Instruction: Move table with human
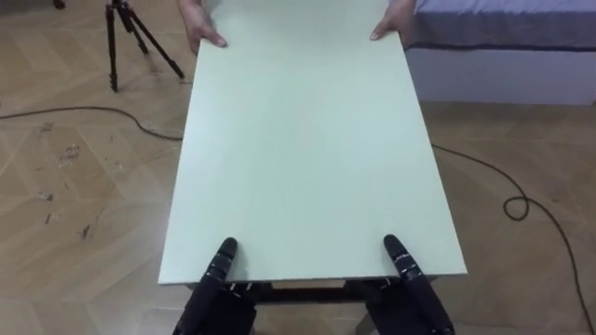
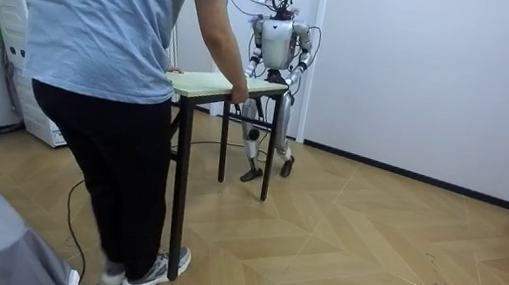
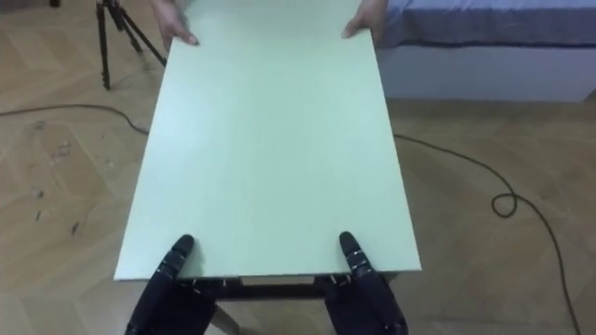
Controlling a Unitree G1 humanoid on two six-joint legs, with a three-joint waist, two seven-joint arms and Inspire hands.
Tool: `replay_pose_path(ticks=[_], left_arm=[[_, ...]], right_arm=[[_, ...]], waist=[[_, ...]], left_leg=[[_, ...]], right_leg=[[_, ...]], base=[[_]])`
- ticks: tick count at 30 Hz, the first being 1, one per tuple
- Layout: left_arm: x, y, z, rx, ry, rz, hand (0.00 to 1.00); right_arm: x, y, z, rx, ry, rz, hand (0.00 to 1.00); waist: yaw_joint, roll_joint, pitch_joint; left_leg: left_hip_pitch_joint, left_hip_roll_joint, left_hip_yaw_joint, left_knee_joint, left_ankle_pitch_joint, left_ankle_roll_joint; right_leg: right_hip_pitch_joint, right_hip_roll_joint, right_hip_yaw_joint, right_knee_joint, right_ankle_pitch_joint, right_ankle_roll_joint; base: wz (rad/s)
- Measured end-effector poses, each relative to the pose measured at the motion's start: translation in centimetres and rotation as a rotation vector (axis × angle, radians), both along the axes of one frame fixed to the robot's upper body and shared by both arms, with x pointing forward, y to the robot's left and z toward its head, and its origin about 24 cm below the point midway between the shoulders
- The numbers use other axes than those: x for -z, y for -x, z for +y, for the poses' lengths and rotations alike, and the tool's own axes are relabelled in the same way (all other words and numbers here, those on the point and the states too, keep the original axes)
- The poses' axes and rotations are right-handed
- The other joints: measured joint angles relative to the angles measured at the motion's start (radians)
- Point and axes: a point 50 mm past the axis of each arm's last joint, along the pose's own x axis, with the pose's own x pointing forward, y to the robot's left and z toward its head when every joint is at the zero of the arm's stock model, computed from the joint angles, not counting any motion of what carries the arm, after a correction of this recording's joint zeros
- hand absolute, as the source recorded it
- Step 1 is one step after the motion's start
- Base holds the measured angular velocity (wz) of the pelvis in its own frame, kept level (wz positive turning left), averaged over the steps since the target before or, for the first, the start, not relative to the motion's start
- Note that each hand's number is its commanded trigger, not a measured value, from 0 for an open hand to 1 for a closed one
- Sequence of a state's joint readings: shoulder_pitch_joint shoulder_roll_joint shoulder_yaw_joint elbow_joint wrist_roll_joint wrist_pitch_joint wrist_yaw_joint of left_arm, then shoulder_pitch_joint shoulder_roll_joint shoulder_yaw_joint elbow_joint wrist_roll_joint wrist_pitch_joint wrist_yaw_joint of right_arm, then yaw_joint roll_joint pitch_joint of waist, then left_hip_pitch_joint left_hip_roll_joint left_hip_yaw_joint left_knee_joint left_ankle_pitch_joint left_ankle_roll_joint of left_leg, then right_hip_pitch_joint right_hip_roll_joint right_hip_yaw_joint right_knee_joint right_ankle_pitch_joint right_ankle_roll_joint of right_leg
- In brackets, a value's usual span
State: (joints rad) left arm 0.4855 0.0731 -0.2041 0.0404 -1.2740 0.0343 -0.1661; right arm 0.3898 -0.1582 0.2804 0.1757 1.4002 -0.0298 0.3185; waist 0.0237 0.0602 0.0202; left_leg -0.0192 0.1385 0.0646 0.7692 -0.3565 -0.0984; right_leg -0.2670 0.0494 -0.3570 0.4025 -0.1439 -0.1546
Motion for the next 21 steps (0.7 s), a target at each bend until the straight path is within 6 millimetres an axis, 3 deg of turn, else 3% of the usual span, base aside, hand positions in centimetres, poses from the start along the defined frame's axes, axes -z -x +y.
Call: replay_pose_path(ticks=[3,5,7,9,11,13,14,15,16,17,18,19,21], left_arm=[[-0.6,-1.4,-0.2,0.008,0.008,-0.042,1.0],[-0.9,-2.3,-0.3,0.014,0.003,-0.063,1.0],[-1.0,-2.8,-0.4,0.02,0.002,-0.065,1.0],[-0.4,-2.8,-0.6,0.024,0.002,-0.042,1.0],[0.0,-2.5,-0.5,0.021,0.0,-0.021,1.0],[0.4,-1.9,-0.4,0.013,0.005,0.001,1.0],[0.5,-1.5,-0.4,0.002,0.02,0.016,1.0],[0.6,-1.3,-0.3,0.004,0.022,0.021,1.0],[0.7,-1.3,-0.4,0.011,0.022,0.026,1.0],[0.8,-1.3,-0.7,0.032,0.015,0.03,1.0],[0.8,-1.2,-0.8,0.041,0.012,0.031,1.0],[0.8,-1.2,-1.0,0.053,0.003,0.03,1.0],[0.8,-1.1,-0.7,0.058,-0.004,0.026,1.0]], right_arm=[[-0.6,-1.4,-0.2,0.007,0.001,-0.044,1.0],[-0.9,-2.0,-0.2,0.015,-0.005,-0.064,1.0],[-0.9,-2.4,-0.3,0.019,-0.005,-0.071,1.0],[-0.5,-1.9,-0.4,0.029,-0.004,-0.048,1.0],[-0.3,-1.5,-0.3,0.018,-0.008,-0.028,1.0],[-0.1,-1.2,-0.3,0.005,-0.008,-0.014,1.0],[0.0,-1.1,-0.3,-0.006,-0.009,-0.006,1.0],[0.1,-0.8,-0.3,-0.01,-0.013,-0.002,1.0],[0.2,-0.5,-0.5,-0.006,-0.015,0.002,1.0],[0.4,0.2,-0.7,0.007,-0.017,0.014,1.0],[0.5,0.5,-0.9,0.014,-0.018,0.017,1.0],[0.6,0.9,-1.1,0.024,-0.021,0.018,1.0],[0.5,0.9,-1.0,0.022,-0.02,0.011,1.0]], waist=[[-0.013,0.007,0.0031],[-0.018,0.006,0.0029],[-0.022,0.005,0.003],[-0.021,-0.007,-0.0013],[-0.018,-0.023,-0.0021],[-0.017,-0.034,-0.0024],[-0.019,-0.036,-0.003],[-0.022,-0.037,-0.0004],[-0.028,-0.039,0.0001],[-0.047,-0.039,0.0],[-0.051,-0.042,-0.0011],[-0.042,-0.046,-0.0032],[-0.043,-0.047,-0.0036]], left_leg=[[0.021,-0.016,-0.015,-0.179,-0.108,0.024],[-0.001,-0.031,-0.011,-0.252,-0.131,0.057],[-0.03,-0.054,-0.008,-0.274,-0.136,0.074],[-0.052,-0.093,0.017,-0.278,-0.11,0.122],[-0.057,-0.125,0.042,-0.282,-0.088,0.145],[-0.058,-0.146,0.076,-0.283,-0.073,0.161],[-0.065,-0.15,0.09,-0.286,-0.06,0.172],[-0.074,-0.148,0.105,-0.285,-0.044,0.182],[-0.076,-0.144,0.12,-0.285,-0.036,0.183],[-0.08,-0.127,0.154,-0.289,-0.02,0.18],[-0.082,-0.123,0.169,-0.299,-0.007,0.179],[-0.083,-0.117,0.205,-0.33,0.022,0.178],[-0.108,-0.113,0.24,-0.365,0.067,0.179]], right_leg=[[-0.074,-0.011,-0.027,-0.008,0.055,-0.007],[-0.114,-0.021,-0.032,-0.034,0.106,-0.007],[-0.136,-0.035,-0.028,-0.073,0.164,-0.005],[-0.131,-0.057,-0.002,-0.123,0.225,0.009],[-0.129,-0.077,0.031,-0.152,0.266,0.024],[-0.121,-0.086,0.063,-0.192,0.311,0.077],[-0.111,-0.086,0.083,-0.227,0.338,0.176],[-0.121,-0.106,0.083,-0.186,0.325,0.206],[-0.131,-0.125,0.087,-0.106,0.291,0.189],[-0.138,-0.163,0.103,0.054,0.18,0.17],[-0.136,-0.182,0.115,0.131,0.127,0.17],[-0.124,-0.214,0.128,0.258,0.047,0.174],[-0.051,-0.267,0.138,0.392,-0.05,0.187]], base=[[0.09],[0.13],[0.02],[-0.06],[-0.21],[-0.32],[-0.14],[0.07],[0.59],[0.7],[0.66],[0.24],[0.05]])
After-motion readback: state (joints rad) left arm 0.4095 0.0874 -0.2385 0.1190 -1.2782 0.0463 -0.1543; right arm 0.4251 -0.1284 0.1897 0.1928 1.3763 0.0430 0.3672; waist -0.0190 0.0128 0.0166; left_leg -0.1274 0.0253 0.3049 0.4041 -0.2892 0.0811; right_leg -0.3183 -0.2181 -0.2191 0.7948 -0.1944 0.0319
